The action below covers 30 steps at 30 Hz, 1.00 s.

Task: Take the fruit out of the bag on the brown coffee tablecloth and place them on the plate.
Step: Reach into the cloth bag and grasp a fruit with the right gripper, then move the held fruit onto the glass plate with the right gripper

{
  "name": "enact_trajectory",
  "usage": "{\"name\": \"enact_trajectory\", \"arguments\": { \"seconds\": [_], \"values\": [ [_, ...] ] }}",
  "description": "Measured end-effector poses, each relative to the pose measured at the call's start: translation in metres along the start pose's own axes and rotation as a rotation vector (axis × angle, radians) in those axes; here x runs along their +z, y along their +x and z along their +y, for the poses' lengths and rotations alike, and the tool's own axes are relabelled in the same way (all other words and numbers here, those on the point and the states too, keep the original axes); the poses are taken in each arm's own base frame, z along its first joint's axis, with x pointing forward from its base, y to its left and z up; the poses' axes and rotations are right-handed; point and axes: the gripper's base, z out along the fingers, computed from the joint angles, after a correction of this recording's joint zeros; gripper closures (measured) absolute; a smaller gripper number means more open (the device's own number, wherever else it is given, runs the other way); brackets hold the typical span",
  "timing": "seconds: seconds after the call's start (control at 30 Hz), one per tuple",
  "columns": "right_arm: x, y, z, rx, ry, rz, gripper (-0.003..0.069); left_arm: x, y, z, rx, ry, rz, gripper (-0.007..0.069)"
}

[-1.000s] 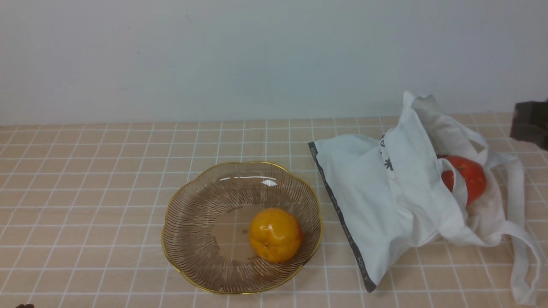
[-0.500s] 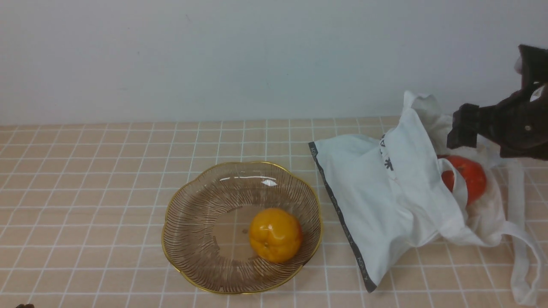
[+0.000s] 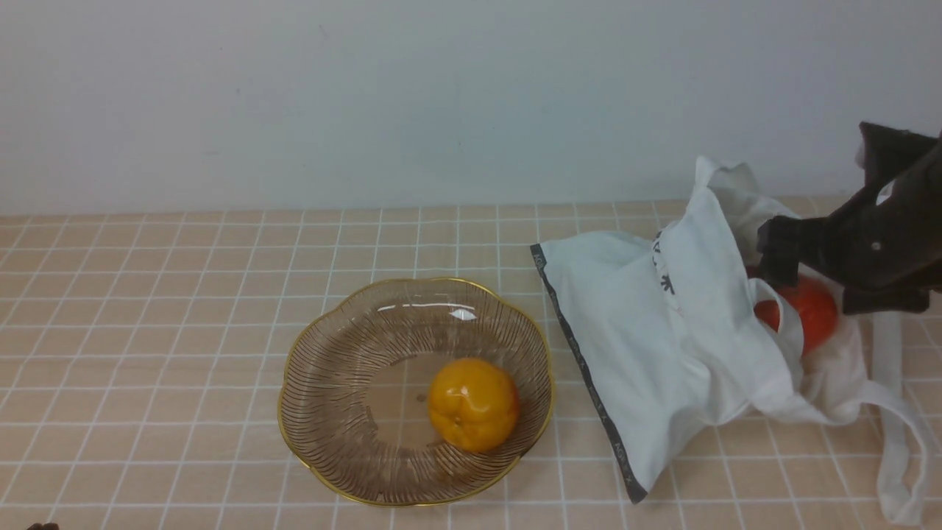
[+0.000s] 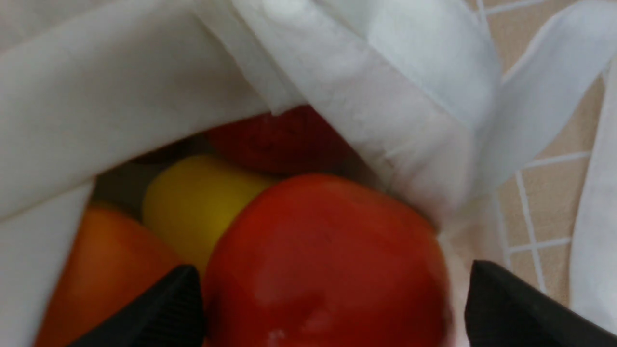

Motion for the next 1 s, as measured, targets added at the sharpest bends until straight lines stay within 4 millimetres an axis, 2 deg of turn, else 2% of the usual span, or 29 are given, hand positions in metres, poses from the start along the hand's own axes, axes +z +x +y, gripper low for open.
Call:
{"name": "enact_trajectory", "arguments": {
  "seconds": [0.17, 0.23, 0.3, 0.5, 0.57, 0.73, 0.83, 1.0],
  "values": [
    [0.009, 0.001, -0.001, -0.007, 0.008, 0.024, -0.0021, 0.000, 0.000, 0.000, 0.000, 0.000, 0.000, 0.0632],
    [0.009, 0.001, -0.001, -0.007, 0.008, 0.024, 0.0003, 0.000, 0.000, 0.000, 0.000, 0.000, 0.000, 0.0632],
    [0.009, 0.002, -0.001, -0.015, 0.014, 0.026, 0.0059, 0.000, 0.000, 0.000, 0.000, 0.000, 0.000, 0.0632],
    [0.008, 0.002, -0.003, -0.049, 0.041, 0.034, 0.0059, 0.000, 0.000, 0.000, 0.000, 0.000, 0.000, 0.0632],
    [0.001, 0.002, -0.002, -0.056, 0.041, 0.021, 0.0059, 0.000, 0.000, 0.000, 0.000, 0.000, 0.000, 0.0632],
    [-0.037, -0.002, 0.000, -0.064, 0.017, -0.089, 0.0059, 0.000, 0.000, 0.000, 0.000, 0.000, 0.000, 0.0632],
    [-0.073, -0.004, 0.002, -0.072, -0.010, -0.207, 0.0059, 0.000, 0.000, 0.000, 0.000, 0.000, 0.000, 0.0632],
    [-0.115, 0.000, 0.005, -0.062, -0.076, -0.319, 0.0059, 0.000, 0.000, 0.000, 0.000, 0.000, 0.000, 0.0632]
  ]
}}
